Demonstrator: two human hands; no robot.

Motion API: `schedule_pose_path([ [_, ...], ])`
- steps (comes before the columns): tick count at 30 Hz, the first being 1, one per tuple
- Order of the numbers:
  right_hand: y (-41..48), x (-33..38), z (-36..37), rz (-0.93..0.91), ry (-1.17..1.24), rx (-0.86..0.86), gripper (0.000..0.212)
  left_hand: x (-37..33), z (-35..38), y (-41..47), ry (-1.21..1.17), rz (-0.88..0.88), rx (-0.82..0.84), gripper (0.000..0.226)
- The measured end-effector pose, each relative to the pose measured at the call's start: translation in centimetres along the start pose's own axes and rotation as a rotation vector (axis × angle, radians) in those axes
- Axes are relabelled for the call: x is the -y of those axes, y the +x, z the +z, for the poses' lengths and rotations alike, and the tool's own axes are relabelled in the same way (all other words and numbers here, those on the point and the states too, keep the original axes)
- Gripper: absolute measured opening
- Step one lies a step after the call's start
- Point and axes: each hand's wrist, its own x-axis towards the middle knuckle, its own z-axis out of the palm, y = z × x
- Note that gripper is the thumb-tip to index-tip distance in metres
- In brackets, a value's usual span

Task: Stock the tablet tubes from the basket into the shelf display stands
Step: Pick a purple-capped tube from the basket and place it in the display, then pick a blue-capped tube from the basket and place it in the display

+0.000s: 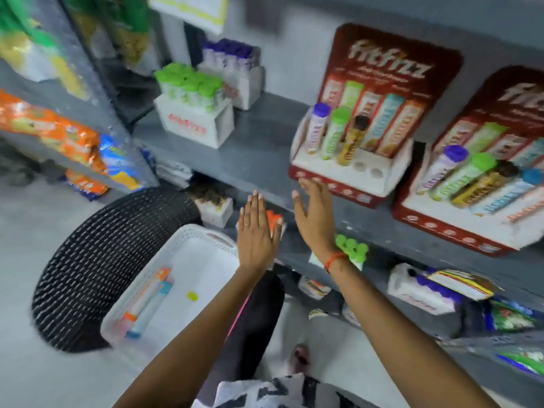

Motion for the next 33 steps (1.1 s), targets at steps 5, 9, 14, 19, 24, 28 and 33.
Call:
schedule_pose_path([
  [5,-6.4,1.6,10.2,-0.091,0.035,0.302,0.031,9.2,-2.5,-8.1,0.056,-0.334,-0.038,0.061],
  [9,-11.5,3.6,16.7,-0.186,0.011,0.551,0.023,15.4,-4.0,-15.8,0.129,-0.591,-0.020,0.066],
  [14,-16.5,6.3,23.2,-0.354,-0.092,0.907,0.026,20.8,-5.4,-21.9,0.228,-0.860,-0.025,0.066],
  [19,-20.1,9.3,28.5,-0.860,-0.254,1.151,0.039,22.5,-3.7,-25.3,0.295,-1.006,0.159,0.059],
  [24,-20.9,10.0,31.8,-1.269,-0.488,1.282,0.040,22.7,-2.8,-25.3,0.302,-1.004,0.190,0.058],
  [28,-21.0,8.8,32.0,-1.336,-0.579,1.240,0.030,22.4,-2.8,-25.6,0.320,-1.037,0.198,0.056],
  [33,-18.4,7.7,29.2,-1.331,-0.441,1.137,0.025,21.4,-2.5,-25.5,0.361,-1.044,0.219,0.058],
])
